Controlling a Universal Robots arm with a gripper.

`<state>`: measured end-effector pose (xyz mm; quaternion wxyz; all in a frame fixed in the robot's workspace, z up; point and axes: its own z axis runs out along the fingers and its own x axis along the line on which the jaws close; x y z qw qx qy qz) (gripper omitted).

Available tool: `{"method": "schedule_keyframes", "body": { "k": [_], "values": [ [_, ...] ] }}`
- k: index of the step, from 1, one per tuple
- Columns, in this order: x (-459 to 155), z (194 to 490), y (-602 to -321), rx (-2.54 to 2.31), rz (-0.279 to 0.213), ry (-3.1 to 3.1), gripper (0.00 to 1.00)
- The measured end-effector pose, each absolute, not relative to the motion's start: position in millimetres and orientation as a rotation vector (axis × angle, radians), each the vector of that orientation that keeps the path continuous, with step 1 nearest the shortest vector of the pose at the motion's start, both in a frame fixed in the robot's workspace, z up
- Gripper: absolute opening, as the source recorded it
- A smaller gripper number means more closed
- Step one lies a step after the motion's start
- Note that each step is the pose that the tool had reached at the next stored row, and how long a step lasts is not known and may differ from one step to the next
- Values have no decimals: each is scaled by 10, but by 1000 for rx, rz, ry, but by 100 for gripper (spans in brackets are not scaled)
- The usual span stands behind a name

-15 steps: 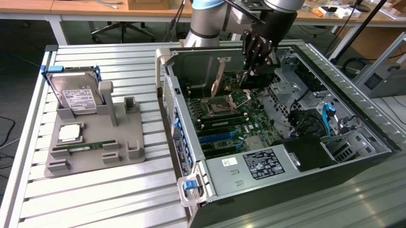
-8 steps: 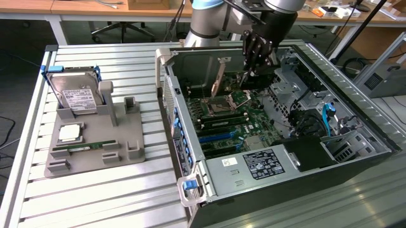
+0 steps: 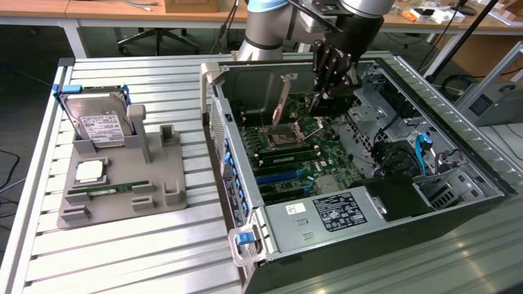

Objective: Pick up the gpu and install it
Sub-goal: 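Insert the gpu into the slot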

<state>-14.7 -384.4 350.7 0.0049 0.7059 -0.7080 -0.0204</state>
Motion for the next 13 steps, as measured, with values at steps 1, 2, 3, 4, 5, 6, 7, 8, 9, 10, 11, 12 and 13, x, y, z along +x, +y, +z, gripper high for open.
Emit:
{"method": "schedule_keyframes", "body": {
  "k": [1, 2, 3, 4, 5, 6, 7, 8, 9, 10, 11, 12, 13],
  "values": [
    [-147, 3507, -3847, 2211, -64, -2217, 27],
    [-147, 3506, -3848, 2211, -64, -2217, 27],
    [-147, 3506, -3852, 2211, -64, -2217, 27],
    [-147, 3506, -3855, 2211, -64, -2217, 27],
    [-148, 3506, -3859, 2211, -64, -2217, 27],
    [-147, 3506, -3862, 2211, -64, -2217, 27],
    [-147, 3506, -3866, 2211, -64, -2217, 27],
    [-147, 3506, -3869, 2211, -64, -2217, 27],
    [-147, 3505, -3871, 2211, -64, -2217, 27],
    [-147, 3505, -3874, 2211, -64, -2217, 27],
    [-147, 3505, -3877, 2211, -64, -2217, 27],
    [-147, 3505, -3879, 2211, -64, -2217, 27],
    [-147, 3505, -3882, 2211, -64, -2217, 27]
  ]
}}
